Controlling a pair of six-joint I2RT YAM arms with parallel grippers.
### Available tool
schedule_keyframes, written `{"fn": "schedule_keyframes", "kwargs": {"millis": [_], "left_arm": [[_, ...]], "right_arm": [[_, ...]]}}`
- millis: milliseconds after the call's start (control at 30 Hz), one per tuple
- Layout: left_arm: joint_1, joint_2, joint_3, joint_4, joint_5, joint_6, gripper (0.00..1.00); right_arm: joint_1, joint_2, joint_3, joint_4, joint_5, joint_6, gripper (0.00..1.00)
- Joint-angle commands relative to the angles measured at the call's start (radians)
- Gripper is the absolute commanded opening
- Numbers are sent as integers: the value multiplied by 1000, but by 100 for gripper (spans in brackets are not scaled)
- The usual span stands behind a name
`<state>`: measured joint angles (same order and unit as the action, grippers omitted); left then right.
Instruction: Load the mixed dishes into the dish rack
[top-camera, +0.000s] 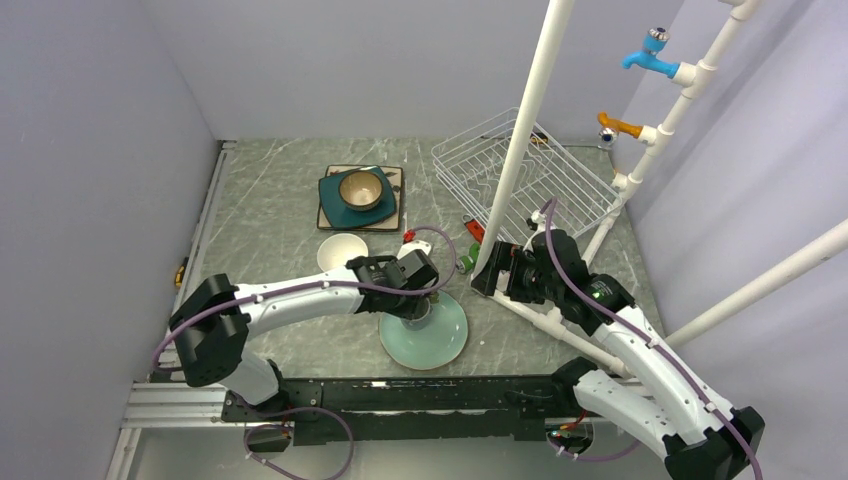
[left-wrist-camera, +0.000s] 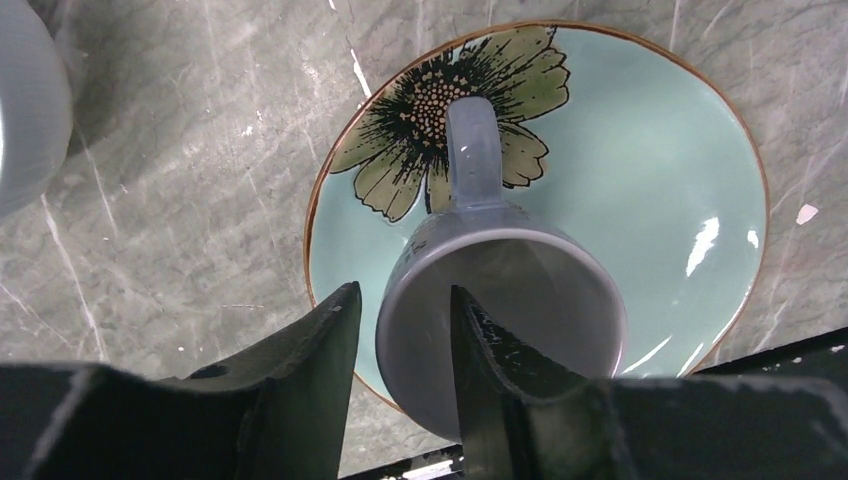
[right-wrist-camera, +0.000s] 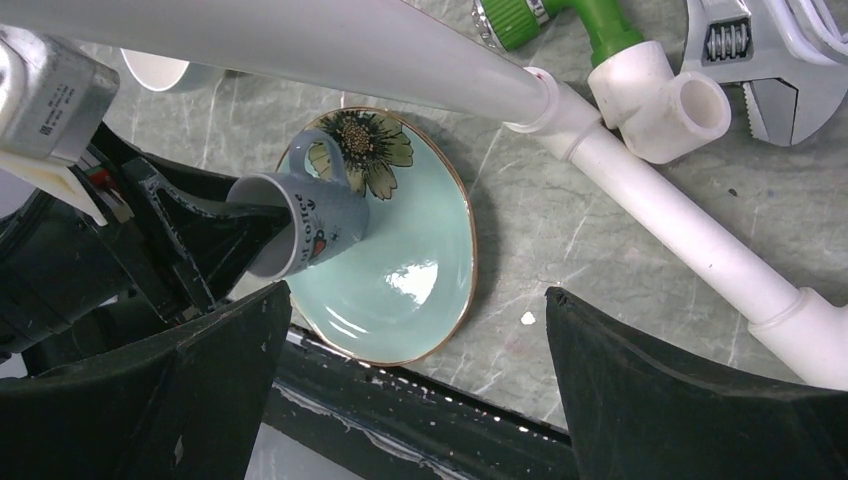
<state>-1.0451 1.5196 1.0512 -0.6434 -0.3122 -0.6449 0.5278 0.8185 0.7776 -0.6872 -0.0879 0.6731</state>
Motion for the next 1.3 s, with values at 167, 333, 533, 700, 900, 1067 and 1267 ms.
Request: {"fn": "schedule_keyframes", "kwargs": {"millis": [167, 333, 533, 700, 900, 1067, 1267], "left_arm": [[-20, -20, 19, 21, -8, -2, 21], [-20, -95, -7, 74, 22, 4, 2], [-12, -278, -83, 177, 50, 15, 0], [59, -535, -222, 398, 217, 13, 0], [212, -793, -410, 738, 513, -102, 0], [269, -923, -544, 1013, 602, -229, 0], [281, -964, -699, 1373, 612, -389, 0]], "right_arm": [[-2, -3, -24, 48, -26, -8, 100], [-2, -5, -26, 53, -46, -11, 100], [-2, -11, -33, 78, -102, -23, 100], [0, -42, -53, 158, -231, -46, 99], [7, -170, -154, 507, -596, -5, 95], [81, -222, -238, 920, -699, 147, 96], [218, -168, -226, 1080, -543, 184, 96]]}}
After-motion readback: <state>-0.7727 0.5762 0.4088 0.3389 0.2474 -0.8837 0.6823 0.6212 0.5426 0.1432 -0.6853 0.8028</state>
